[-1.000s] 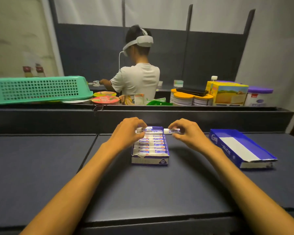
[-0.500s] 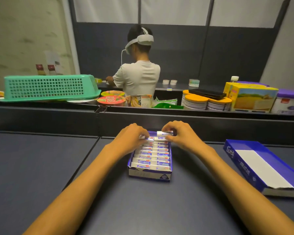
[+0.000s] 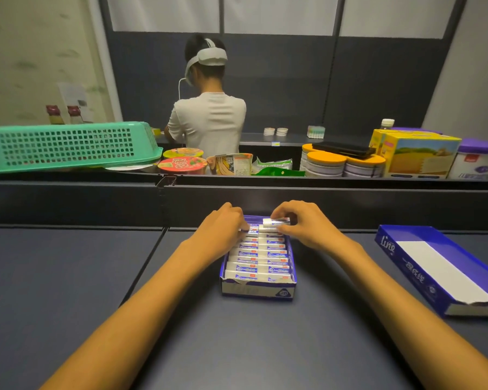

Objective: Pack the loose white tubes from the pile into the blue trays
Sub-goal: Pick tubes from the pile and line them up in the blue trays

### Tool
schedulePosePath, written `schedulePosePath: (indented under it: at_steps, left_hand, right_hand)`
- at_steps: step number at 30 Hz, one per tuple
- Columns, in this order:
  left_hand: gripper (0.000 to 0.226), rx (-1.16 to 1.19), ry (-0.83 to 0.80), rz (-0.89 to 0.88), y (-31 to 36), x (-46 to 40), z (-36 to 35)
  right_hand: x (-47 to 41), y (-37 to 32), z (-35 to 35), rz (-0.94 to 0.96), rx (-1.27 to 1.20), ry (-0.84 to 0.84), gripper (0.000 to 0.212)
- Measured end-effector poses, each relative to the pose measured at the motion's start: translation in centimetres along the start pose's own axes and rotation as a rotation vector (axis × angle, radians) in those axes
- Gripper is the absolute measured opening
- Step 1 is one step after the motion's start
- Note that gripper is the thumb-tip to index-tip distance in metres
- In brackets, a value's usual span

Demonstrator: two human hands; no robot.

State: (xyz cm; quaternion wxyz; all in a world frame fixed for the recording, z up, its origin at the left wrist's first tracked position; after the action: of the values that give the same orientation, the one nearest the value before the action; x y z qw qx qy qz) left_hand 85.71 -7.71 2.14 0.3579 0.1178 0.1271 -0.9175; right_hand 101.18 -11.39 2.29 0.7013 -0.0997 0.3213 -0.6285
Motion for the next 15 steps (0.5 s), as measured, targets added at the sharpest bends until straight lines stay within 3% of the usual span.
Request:
schedulePosePath:
  at_steps: [15]
  left_hand:
    - [0.032,0.082,-0.043,0.053,-0.2,0.6,0.1]
  right_hand:
    - [0.1,0.1,-1.5,-0.069,0.119,-0.046,0.024]
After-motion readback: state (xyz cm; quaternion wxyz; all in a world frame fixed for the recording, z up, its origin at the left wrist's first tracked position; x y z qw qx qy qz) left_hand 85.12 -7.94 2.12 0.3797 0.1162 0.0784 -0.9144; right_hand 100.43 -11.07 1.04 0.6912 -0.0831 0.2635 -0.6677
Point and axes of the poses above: each hand's wrist, its own x-axis away from the middle knuckle, its own z-axis out of the back of the hand, y = z × x, the point moved 7 cm from there along -x, towards the middle knuckle, and after that the axes turned 8 degrees about -x, right-handed, at the moved point
